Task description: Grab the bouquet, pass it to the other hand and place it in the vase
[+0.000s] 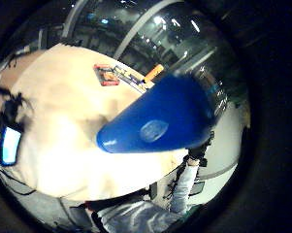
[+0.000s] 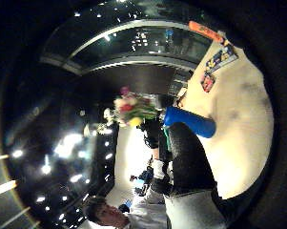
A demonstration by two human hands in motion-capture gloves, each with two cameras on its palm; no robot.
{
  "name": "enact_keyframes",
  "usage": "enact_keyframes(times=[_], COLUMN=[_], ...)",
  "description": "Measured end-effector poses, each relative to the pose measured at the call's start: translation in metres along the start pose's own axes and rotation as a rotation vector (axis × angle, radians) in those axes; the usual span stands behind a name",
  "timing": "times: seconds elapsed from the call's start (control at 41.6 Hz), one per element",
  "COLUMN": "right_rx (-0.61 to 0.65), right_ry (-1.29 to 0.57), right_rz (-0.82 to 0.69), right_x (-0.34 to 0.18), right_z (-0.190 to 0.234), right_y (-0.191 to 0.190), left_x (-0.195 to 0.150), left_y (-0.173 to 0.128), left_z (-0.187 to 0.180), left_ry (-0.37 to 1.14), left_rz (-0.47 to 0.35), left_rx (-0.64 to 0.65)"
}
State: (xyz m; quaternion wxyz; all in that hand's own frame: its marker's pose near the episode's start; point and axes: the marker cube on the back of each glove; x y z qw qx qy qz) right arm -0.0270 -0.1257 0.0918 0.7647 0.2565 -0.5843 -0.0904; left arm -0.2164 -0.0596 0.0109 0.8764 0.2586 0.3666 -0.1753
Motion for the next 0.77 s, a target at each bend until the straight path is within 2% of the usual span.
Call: enact_keyframes(times=[0.12,0.217,0.361,0.457,0.577,0.77], right_rx=[0.038,0.023,0.021,-0.009,-0.017,-0.069], right_ry=[0.08,0.068,0.05,0.023,0.072,0.169], right_rz=[0.131,0.23,0.217,0.282,0.285,0.375], right_x=[0.023,0.028,0.036,0.04,0.061,0.088], right_z=[-0.007,-0.01,-0.014,-0.011,0.003,0.03], right_y=[0.009,0.018,0.026,0.04,0.054,0.072], left_x=[-0.019,-0.021,-0.012,-0.014,-0.022,-0.035], left_y=[0.032,0.035,0.039,0.04,0.045,0.043], left_z=[-0.006,-0.006,-0.006,-0.003,0.002,0.008], left_ry=[-0.027,-0.049,-0.052,-0.05,-0.042,-0.046], left_rz=[-0.033,-0.029,-0.015,-0.01,-0.005,0.041], left_rx=[0.0,0.007,0.02,0.033,0.064,0.099])
